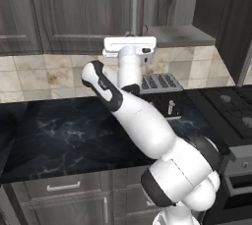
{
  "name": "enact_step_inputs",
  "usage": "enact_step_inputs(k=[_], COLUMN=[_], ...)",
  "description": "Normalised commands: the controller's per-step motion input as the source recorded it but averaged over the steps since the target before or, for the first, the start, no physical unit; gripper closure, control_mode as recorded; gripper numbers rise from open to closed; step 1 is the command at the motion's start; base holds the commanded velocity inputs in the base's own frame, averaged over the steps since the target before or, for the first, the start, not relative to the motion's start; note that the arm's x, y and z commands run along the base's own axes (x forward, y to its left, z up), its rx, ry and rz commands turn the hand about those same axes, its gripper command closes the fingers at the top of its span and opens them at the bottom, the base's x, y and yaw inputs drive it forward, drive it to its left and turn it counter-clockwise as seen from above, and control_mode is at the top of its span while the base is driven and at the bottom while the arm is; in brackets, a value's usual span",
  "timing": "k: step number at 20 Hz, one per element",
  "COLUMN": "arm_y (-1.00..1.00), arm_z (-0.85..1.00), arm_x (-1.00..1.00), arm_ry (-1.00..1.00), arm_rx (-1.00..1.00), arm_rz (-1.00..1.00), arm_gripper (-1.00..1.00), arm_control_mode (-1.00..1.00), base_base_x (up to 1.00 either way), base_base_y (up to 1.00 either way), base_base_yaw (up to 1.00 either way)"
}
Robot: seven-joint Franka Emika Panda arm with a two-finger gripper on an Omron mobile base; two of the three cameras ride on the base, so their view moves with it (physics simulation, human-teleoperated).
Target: Open the cabinet and move the ladle to the pot. Then close the cabinet.
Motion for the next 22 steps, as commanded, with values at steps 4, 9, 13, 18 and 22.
enact_step_inputs(k=[4, 9, 13, 18, 22], arm_y=[1.00, 0.52, -1.00, -0.65, -0.11], arm_z=[0.20, 0.41, 0.31, -0.05, -0.06], arm_x=[-0.87, -0.91, -0.04, -0.04, 0.00], arm_ry=[0.02, 0.09, 0.24, -0.05, -0.21], arm_rx=[0.04, 0.12, 0.25, 0.38, 0.43], arm_rz=[-0.31, -0.30, -0.06, 0.00, 0.01], arm_gripper=[1.00, 1.00, 1.00, 1.00, 1.00], arm_control_mode=[-1.00, -1.00, -1.00, -1.00, -1.00], base_base_x=[0.00, 0.00, 0.00, 0.00, 0.00], base_base_y=[0.00, 0.00, 0.00, 0.00, 0.00], base_base_yaw=[0.00, 0.00, 0.00, 0.00, 0.00])
